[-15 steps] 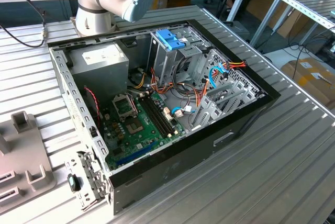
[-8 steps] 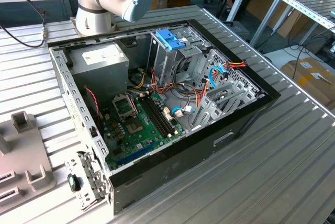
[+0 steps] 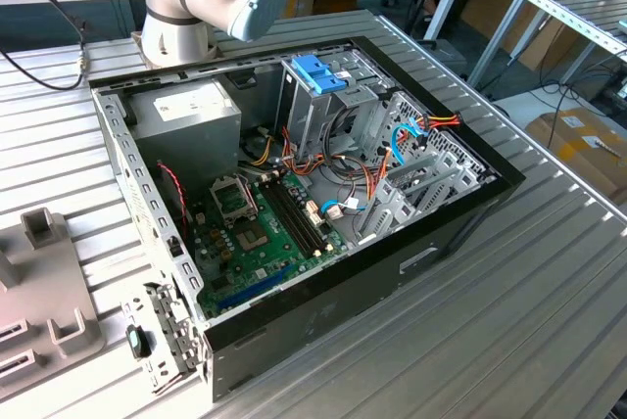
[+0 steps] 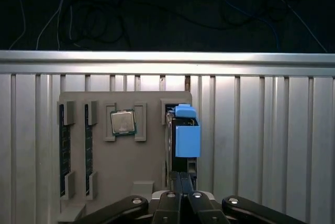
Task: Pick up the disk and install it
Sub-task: 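Pick up the disk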
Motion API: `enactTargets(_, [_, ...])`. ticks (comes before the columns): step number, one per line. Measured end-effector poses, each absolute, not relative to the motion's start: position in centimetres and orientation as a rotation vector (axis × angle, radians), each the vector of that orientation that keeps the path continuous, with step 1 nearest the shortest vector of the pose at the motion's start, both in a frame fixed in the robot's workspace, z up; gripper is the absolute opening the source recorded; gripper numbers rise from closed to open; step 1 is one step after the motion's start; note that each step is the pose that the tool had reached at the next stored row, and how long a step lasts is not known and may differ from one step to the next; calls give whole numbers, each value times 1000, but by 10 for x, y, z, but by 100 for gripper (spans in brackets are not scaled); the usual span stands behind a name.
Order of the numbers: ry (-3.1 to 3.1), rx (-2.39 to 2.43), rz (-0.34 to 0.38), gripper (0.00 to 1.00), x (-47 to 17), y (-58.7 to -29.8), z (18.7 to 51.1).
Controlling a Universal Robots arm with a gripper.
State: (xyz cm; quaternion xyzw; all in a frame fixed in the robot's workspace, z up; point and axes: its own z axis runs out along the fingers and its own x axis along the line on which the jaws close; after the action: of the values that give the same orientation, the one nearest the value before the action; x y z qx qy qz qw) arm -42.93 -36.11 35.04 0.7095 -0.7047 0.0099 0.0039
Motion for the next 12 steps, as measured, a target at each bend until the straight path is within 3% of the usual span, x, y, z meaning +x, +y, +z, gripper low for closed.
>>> enactTargets(12, [-2221,2210,31,11,-429,-360,350])
